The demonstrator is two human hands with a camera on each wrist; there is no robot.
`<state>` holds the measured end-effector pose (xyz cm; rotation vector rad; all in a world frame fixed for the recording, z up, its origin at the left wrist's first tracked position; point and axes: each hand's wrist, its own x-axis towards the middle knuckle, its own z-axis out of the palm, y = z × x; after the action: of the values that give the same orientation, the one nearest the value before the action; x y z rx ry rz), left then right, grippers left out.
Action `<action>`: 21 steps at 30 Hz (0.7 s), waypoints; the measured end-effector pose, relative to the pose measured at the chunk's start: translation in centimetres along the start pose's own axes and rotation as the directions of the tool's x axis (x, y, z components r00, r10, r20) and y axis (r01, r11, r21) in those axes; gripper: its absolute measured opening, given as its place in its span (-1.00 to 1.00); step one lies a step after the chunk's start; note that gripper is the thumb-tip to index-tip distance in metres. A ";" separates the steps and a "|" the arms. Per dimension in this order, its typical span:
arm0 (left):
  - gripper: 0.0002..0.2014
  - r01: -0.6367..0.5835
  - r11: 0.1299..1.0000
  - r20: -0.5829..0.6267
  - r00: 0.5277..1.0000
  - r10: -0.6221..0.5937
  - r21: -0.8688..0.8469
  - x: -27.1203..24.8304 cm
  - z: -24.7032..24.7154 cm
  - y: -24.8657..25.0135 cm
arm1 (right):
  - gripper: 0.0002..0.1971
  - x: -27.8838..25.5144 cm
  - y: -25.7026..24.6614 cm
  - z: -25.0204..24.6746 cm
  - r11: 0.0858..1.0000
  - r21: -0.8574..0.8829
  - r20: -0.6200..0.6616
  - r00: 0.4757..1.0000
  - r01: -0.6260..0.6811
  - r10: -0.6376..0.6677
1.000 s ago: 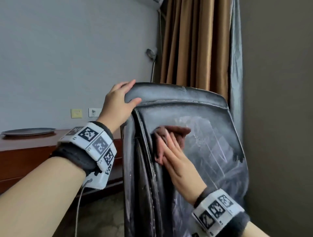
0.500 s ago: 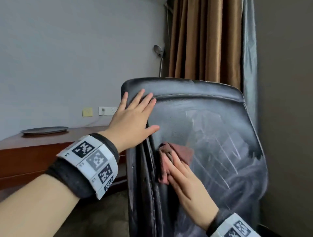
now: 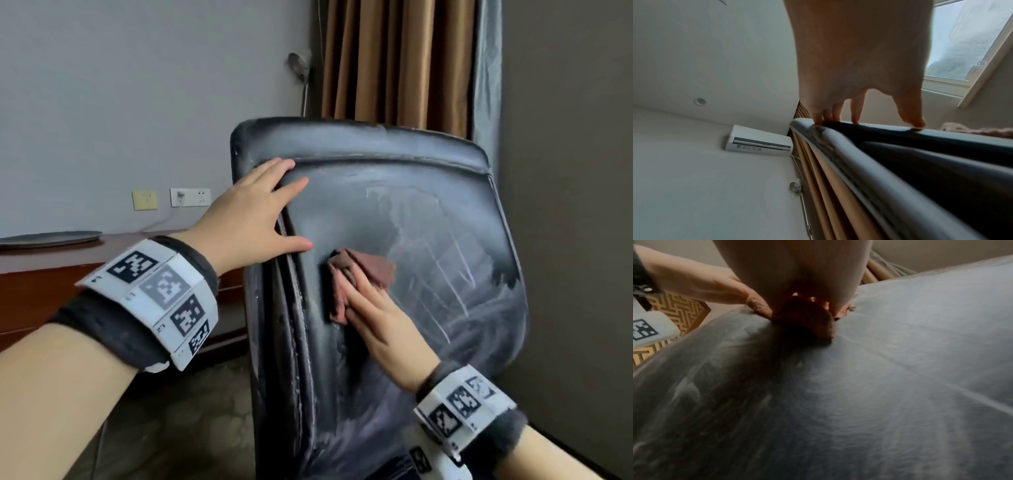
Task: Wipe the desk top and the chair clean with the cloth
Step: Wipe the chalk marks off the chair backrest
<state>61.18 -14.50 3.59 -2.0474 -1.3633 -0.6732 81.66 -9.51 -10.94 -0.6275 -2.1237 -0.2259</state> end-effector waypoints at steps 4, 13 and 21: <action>-0.13 -0.005 1.000 -0.050 0.999 0.005 -0.004 0.2 0.8 0.0 | -0.52 4.0 4.6 -2.7 0.983 -0.126 -0.071 0.989 -0.137 0.128; 0.02 0.027 0.994 -0.050 0.999 -0.021 0.104 1.4 1.6 0.9 | -0.52 3.3 4.0 -1.3 0.980 -0.198 -0.045 0.999 -0.021 0.012; 0.08 0.047 0.992 0.012 0.999 -0.049 0.118 3.5 3.8 1.4 | -0.48 6.9 11.1 -6.4 0.893 -0.177 -0.282 0.891 -0.414 0.357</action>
<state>63.98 -10.07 3.07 -1.9361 -1.4298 -0.5850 88.62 0.00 -2.35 -1.0919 -1.7050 -0.3130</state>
